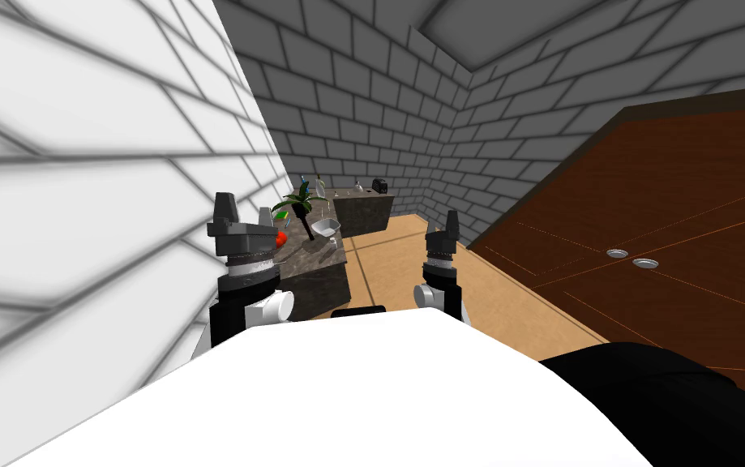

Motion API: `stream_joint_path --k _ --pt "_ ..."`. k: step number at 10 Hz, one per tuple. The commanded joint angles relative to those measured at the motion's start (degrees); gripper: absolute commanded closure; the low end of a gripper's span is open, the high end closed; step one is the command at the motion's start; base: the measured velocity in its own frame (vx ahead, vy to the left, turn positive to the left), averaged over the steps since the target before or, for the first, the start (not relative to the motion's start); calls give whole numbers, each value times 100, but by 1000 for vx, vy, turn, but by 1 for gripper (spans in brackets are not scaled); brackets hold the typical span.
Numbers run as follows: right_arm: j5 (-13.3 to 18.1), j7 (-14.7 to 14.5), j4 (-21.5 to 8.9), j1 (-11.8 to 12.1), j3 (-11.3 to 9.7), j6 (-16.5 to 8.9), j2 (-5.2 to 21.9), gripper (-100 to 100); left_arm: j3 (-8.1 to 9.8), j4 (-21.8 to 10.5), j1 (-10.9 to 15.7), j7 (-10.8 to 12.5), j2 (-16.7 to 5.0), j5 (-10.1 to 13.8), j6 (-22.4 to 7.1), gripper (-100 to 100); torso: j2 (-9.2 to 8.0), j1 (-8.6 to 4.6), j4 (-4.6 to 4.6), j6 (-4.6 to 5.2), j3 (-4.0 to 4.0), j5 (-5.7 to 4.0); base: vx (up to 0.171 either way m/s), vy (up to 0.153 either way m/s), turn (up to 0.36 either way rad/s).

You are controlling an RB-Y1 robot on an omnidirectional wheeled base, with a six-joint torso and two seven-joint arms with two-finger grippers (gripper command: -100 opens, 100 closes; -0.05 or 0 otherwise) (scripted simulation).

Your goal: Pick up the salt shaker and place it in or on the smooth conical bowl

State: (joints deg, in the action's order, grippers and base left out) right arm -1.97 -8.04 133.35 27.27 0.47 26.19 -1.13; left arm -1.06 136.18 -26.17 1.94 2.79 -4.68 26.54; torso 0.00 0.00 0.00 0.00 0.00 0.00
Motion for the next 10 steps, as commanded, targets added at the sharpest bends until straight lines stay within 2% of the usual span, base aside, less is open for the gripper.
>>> stream_joint_path --k 1,3,6,8,9,10 --pt "0 0 0 0 0 0 0 0 18 -10 9 48 -187 59 -71 -100 0 0 0 0 0 0 0 0 0" --pt "0 0 0 0 0 0 0 0 60 -34 34 164 -473 197 -241 -100 0 1 0 0 0 0 0 0 0" --pt "0 0 0 0 0 0 0 0 163 -99 99 454 -848 527 -674 -100 3 0 1 0 2 0 6 -6 5" --pt "0 0 0 0 0 0 0 0 254 -162 160 718 -1029 809 -1018 -100 4 0 1 0 2 0 7 -3 5" --pt "0 0 0 0 0 0 0 0 254 -162 160 718 -1029 809 -1070 -100 4 1 1 0 2 0 6 -2 2" --pt "0 0 0 0 0 0 0 0 306 -199 196 869 -1102 964 -1298 -100 3 0 1 0 2 0 6 -2 1"
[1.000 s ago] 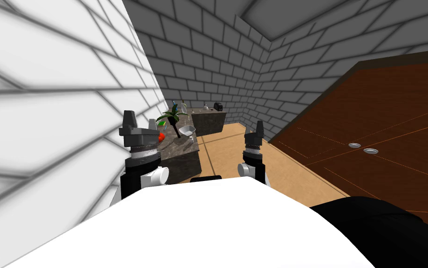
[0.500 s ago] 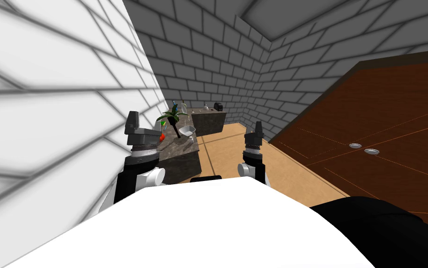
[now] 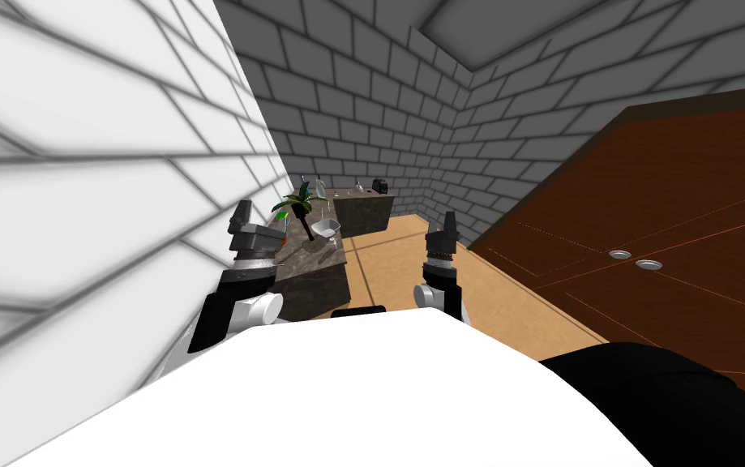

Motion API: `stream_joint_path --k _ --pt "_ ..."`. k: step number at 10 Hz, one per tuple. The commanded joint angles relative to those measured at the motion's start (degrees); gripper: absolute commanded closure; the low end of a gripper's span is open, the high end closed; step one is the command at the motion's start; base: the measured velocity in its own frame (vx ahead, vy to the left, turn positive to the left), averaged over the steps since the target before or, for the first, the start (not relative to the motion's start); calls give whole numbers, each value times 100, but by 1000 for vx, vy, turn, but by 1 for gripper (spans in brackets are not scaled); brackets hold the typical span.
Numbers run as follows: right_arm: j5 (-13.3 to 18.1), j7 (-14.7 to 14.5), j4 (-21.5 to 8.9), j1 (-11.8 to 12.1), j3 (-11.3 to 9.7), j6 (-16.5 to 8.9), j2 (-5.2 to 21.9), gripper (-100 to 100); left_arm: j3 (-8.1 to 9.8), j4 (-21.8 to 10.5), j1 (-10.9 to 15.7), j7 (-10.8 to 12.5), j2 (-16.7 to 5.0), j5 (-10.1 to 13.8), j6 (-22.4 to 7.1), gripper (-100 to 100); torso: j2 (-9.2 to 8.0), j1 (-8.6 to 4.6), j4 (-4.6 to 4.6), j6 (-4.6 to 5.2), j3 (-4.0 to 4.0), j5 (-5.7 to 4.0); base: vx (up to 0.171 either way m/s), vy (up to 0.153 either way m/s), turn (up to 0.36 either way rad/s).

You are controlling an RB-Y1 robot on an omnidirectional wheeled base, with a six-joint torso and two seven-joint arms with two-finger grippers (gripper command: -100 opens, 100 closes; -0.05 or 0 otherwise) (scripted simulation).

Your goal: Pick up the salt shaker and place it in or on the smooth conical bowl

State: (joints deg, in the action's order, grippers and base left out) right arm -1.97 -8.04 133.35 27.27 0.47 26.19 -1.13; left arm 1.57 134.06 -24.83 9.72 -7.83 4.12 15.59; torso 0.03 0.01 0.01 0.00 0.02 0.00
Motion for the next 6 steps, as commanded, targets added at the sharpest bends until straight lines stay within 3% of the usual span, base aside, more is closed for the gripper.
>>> stream_joint_path --k 1,4,5,6 --pt "0 0 0 0 0 0 0 0 43 13 62 90 -39 83 -202 -100 0 0 0 0 0 0 0 0 0" --pt "0 0 0 0 0 0 0 0 153 -73 147 423 -159 410 -678 -100 0 0 0 0 0 0 4 -1 -1" --pt "0 0 0 0 0 0 0 0 153 -73 147 423 -159 410 -710 -100 1 0 0 0 0 0 6 -1 -1" --pt "0 0 0 0 0 0 0 0 211 -122 196 604 -209 578 -925 -100 0 -1 0 0 0 0 8 -2 -6"
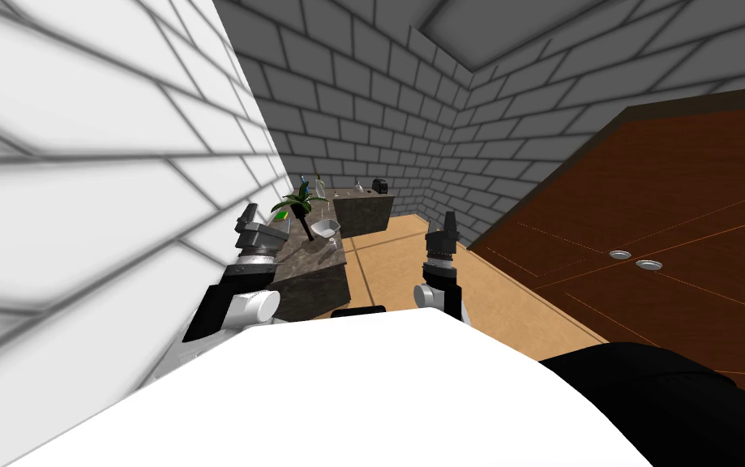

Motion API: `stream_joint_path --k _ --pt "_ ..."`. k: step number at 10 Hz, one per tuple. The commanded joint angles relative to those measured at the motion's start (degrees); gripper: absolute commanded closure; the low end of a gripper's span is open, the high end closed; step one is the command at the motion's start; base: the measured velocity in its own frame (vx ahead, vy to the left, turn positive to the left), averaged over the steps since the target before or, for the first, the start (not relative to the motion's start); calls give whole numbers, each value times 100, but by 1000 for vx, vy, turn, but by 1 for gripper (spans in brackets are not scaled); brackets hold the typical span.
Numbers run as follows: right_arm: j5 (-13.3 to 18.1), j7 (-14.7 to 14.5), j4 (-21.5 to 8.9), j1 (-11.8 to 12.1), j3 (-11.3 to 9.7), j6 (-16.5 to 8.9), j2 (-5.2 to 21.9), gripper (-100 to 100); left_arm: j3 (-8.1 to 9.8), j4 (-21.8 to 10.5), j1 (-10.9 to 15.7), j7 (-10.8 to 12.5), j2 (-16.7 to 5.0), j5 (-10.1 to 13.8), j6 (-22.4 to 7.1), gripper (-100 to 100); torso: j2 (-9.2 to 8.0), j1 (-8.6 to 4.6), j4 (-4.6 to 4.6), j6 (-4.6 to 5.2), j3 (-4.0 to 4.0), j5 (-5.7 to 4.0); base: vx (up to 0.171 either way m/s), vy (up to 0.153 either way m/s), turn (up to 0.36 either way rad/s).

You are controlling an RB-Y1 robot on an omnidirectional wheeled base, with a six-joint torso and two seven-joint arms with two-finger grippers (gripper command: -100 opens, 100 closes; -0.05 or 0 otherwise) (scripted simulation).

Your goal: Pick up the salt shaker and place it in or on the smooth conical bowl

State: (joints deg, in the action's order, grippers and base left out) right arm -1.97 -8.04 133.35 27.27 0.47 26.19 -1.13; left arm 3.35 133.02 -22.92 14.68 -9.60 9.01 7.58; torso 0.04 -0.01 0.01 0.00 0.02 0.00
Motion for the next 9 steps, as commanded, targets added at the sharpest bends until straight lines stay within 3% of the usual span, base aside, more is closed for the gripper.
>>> stream_joint_path --k 1,4,5,6,7,8,9 --pt "0 0 0 0 0 0 0 0 32 -18 5 109 -33 89 -186 -100 0 0 0 0 0 0 6 -2 -3" --pt "0 0 0 0 0 0 0 0 148 -128 117 493 -122 424 -697 -100 0 -1 0 0 0 0 9 -4 -9" --pt "0 0 0 0 0 0 0 0 148 -128 117 493 -122 424 -781 -100 1 -1 0 0 1 0 9 -4 -8" --pt "0 0 0 0 0 0 0 0 206 -189 180 694 -162 588 -976 -100 0 0 0 -1 0 0 11 -7 -18" --pt "0 0 0 0 0 0 0 0 206 -189 180 694 -162 588 -1096 -100 2 -1 0 0 1 0 11 -7 -9" --pt "0 0 0 0 0 0 0 0 264 -255 246 900 -198 746 -1309 -100 1 -2 0 0 1 0 10 -8 -20" --pt "0 0 0 0 0 0 0 0 264 -255 246 900 -198 746 -1420 -100 2 -1 0 0 1 0 8 -6 -12"
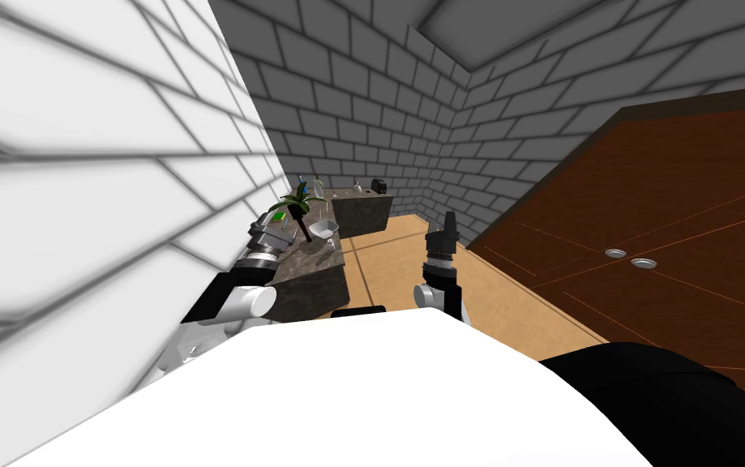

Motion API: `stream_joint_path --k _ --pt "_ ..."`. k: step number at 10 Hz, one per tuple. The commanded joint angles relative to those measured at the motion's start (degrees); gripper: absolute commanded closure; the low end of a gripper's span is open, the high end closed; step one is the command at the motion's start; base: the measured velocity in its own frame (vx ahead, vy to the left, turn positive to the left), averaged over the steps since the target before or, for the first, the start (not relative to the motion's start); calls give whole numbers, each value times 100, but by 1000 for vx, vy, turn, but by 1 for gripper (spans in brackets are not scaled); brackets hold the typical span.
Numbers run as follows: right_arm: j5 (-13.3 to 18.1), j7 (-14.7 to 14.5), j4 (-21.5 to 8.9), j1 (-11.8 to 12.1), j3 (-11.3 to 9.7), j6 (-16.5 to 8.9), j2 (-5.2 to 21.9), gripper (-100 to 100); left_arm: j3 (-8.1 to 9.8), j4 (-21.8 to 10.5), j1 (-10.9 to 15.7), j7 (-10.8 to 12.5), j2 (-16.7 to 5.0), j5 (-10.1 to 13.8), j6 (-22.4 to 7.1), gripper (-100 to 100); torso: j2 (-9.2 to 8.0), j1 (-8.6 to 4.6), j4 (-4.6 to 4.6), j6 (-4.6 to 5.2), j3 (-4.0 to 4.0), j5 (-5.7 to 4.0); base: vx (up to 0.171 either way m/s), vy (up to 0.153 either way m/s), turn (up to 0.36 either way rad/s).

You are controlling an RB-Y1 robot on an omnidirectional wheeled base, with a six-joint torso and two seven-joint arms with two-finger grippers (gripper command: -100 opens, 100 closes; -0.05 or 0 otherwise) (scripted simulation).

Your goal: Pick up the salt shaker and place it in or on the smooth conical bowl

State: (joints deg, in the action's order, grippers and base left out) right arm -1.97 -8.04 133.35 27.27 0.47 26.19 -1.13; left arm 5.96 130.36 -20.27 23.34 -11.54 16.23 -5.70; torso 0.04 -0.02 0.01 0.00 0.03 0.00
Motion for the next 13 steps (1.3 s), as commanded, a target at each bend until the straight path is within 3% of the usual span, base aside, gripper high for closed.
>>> stream_joint_path --k 1,2,3,4,5,6,7,9,10,11,12,13 --pt "0 0 0 0 0 0 0 0 60 -60 51 244 -37 175 -286 -100 0 0 0 0 0 0 11 -5 -25" --pt "0 0 0 0 0 0 0 0 60 -60 51 244 -37 175 -425 -100 1 0 0 0 0 0 11 -4 -12" --pt "0 0 0 0 0 0 0 0 116 -135 125 456 -68 316 -622 -100 0 0 0 0 0 0 13 -8 -26" --pt "0 0 0 0 0 0 0 0 116 -135 125 456 -68 316 -764 -100 1 -1 0 0 1 0 12 -5 -16" --pt "0 0 0 0 0 0 0 0 171 -213 202 669 -96 447 -938 -100 1 0 0 0 0 0 12 -4 -34" --pt "0 0 0 0 0 0 0 0 171 -213 202 669 -96 447 -1107 -100 2 1 0 1 1 0 11 -2 -16" --pt "0 0 0 0 0 0 0 0 224 -295 281 882 -123 566 -1283 -100 0 1 0 -1 0 0 14 -5 -22" --pt "0 0 0 0 0 0 0 0 224 -295 281 882 -123 566 -1453 -100 2 0 0 0 1 0 9 -1 -13" --pt "0 0 0 0 0 0 0 0 275 -380 363 1093 -148 673 -1683 -100 -1 1 0 0 0 0 8 -3 -41" --pt "0 0 0 0 0 0 0 0 275 -380 363 1093 -148 673 -1799 -100 0 0 0 1 0 0 10 -3 -21" --pt "0 0 0 0 0 0 0 0 322 -467 448 1302 -173 767 -2008 -100 0 0 0 -1 0 0 14 -5 -38" --pt "0 0 0 0 0 0 0 0 322 -467 448 1302 -173 767 -2143 -100 1 0 0 0 1 0 13 -3 -24"
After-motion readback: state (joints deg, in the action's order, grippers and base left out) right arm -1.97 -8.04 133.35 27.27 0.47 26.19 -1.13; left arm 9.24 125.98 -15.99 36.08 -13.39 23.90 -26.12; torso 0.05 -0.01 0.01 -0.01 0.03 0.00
